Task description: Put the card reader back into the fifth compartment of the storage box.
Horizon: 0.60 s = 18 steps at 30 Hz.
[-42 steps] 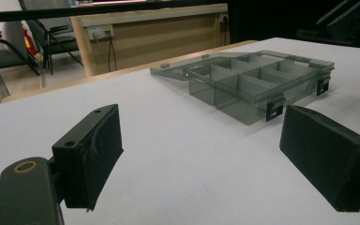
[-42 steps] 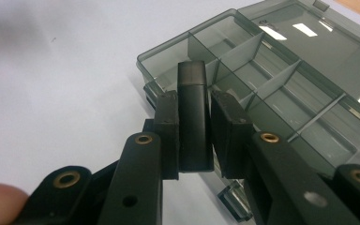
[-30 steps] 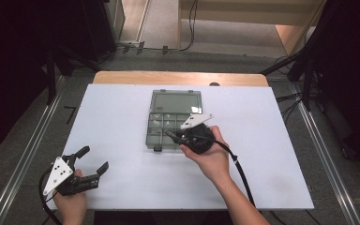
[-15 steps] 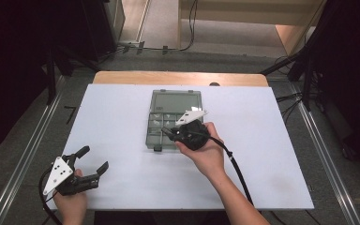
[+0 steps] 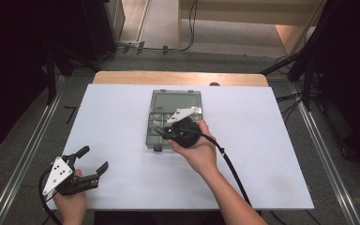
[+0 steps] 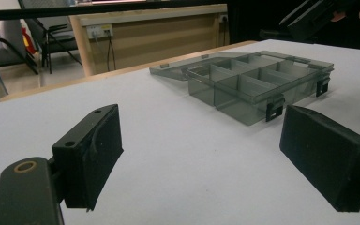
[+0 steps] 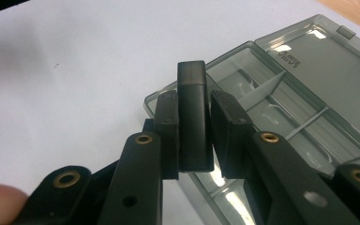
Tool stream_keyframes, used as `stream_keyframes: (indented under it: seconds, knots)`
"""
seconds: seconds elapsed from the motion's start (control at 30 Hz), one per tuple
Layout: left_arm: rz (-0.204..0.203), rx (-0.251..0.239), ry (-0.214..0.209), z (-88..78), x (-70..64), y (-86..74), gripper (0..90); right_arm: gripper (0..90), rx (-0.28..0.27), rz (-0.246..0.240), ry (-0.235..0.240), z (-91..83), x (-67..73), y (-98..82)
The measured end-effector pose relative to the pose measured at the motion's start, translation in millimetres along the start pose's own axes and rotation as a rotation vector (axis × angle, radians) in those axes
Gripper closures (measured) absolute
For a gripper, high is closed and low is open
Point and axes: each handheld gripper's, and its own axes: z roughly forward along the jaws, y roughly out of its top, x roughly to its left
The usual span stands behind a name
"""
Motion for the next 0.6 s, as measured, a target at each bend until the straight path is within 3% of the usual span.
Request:
stream_keyframes:
  seconds: [0.6]
  knots:
    - [0.001, -0.002, -0.001, -0.3, 0.1, 0.0, 13.9, 71.4, 0.024, 0.027, -0.003, 27.4, 2.8, 5.9]
